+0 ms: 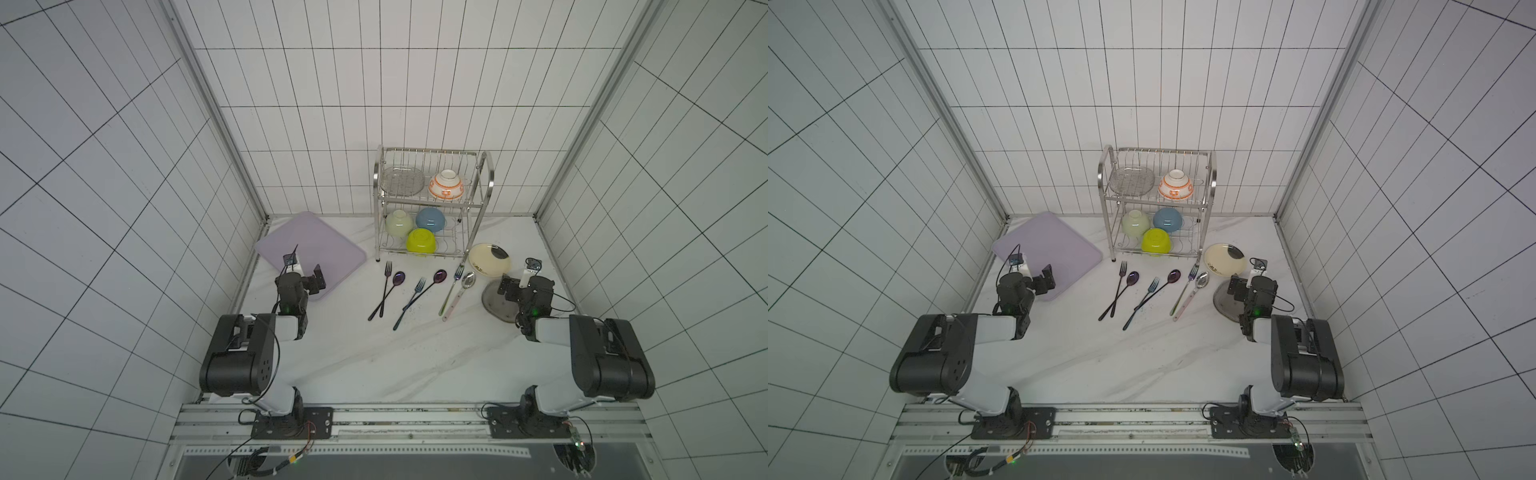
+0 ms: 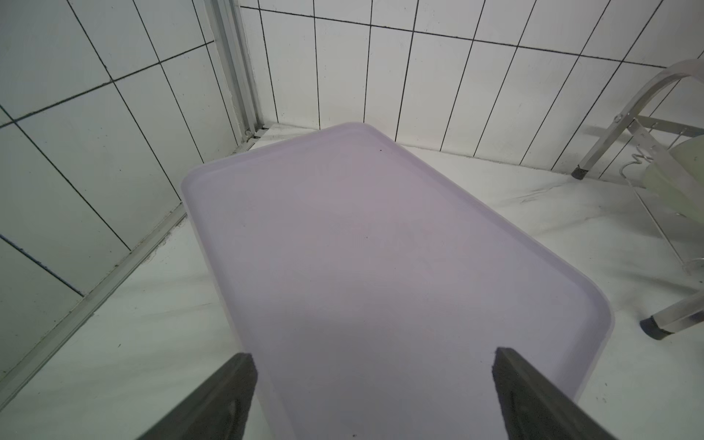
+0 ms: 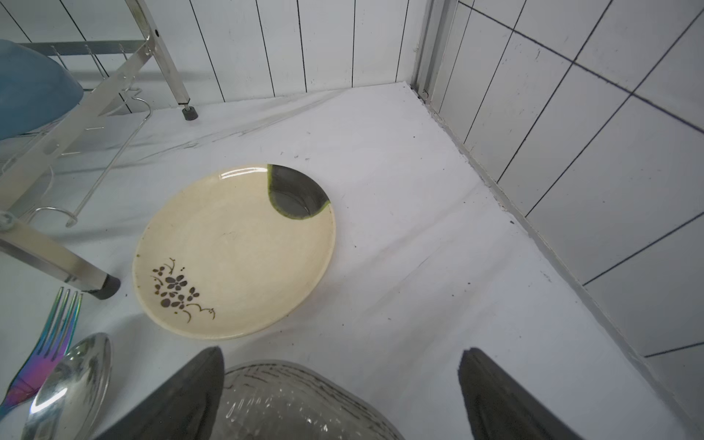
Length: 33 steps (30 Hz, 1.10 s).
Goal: Set the spoon and fork side by side
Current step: Move the tray to the center of the board.
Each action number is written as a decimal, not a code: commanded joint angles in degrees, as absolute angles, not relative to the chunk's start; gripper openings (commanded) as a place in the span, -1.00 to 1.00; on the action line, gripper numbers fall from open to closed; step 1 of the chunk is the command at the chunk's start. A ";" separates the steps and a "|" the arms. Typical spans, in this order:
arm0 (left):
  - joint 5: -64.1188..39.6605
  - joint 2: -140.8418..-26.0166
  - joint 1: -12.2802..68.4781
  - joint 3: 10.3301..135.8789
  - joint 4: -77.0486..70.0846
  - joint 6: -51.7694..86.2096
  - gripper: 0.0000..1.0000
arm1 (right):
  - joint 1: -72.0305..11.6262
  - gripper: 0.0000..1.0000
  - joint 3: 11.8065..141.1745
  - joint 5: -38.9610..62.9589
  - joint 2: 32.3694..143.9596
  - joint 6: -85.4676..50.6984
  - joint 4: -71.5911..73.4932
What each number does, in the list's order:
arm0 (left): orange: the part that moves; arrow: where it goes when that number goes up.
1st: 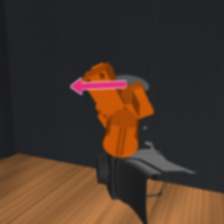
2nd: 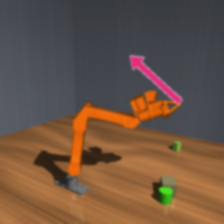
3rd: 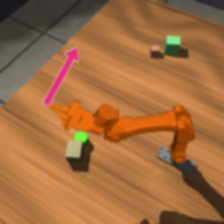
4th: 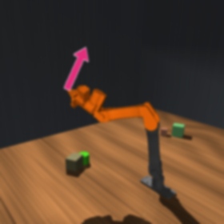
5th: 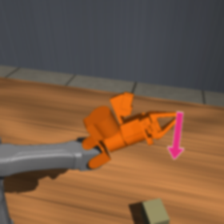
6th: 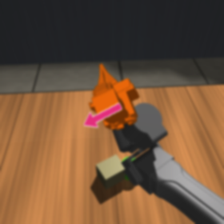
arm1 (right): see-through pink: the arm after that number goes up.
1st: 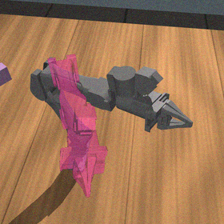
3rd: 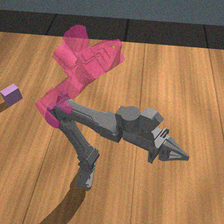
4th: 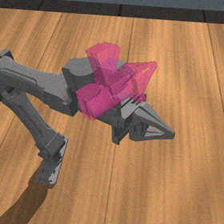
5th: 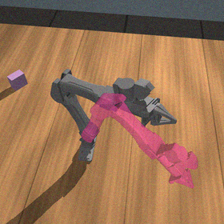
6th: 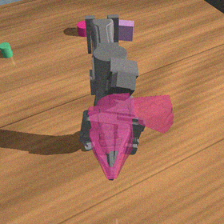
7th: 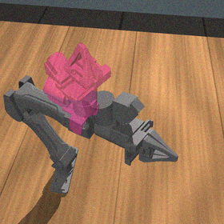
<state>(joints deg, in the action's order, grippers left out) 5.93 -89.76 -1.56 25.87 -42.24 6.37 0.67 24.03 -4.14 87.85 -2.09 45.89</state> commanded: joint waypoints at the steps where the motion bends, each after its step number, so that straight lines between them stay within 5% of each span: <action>1: 6.22 -89.16 -1.55 26.20 -42.71 5.78 0.96 | 0.45 0.98 24.61 -4.93 87.89 -1.85 46.05; 24: 4.79 -87.07 -1.29 28.03 -39.03 3.93 0.96 | 0.79 0.98 24.81 -6.14 87.05 -2.43 46.03; 28: 9.13 -82.65 2.83 41.89 -10.01 -0.07 0.95 | 0.79 0.98 34.26 -12.56 80.65 -6.83 21.97; 33: 13.59 -83.60 11.74 49.22 3.61 -13.56 0.89 | -1.28 0.82 44.00 -7.79 75.58 -14.34 1.30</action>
